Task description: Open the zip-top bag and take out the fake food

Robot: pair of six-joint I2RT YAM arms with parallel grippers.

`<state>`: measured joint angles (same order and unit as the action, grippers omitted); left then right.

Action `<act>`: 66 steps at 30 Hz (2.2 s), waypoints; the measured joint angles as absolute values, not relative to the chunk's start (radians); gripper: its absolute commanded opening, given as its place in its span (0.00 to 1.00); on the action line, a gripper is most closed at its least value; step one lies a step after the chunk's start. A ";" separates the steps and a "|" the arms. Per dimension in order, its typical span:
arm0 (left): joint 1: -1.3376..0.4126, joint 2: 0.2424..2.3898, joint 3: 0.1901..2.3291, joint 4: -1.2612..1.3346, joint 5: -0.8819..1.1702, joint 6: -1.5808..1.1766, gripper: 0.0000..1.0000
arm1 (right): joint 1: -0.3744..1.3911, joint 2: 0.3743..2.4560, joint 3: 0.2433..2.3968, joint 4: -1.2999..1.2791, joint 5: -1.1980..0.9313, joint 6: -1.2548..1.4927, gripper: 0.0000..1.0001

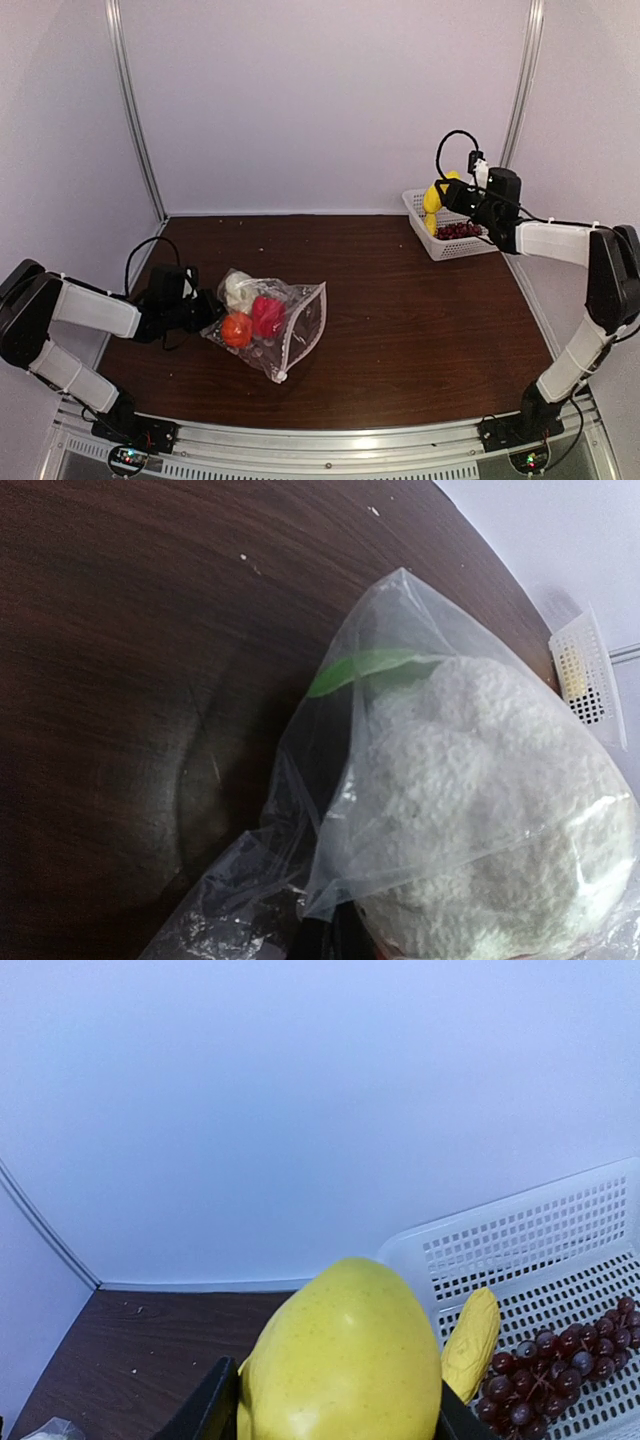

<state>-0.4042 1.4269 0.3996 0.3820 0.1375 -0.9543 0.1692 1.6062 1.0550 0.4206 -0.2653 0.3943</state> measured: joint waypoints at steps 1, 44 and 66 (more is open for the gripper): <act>-0.403 1.427 0.398 0.385 0.138 -0.954 0.00 | 0.161 1.632 1.088 0.406 -0.251 0.382 0.28; -0.374 1.436 0.394 0.403 0.180 -0.945 0.00 | 0.054 1.963 1.504 0.133 -0.102 0.181 1.00; -0.374 1.415 0.382 0.403 0.187 -0.929 0.00 | 0.323 1.564 1.104 0.251 -0.441 0.413 0.93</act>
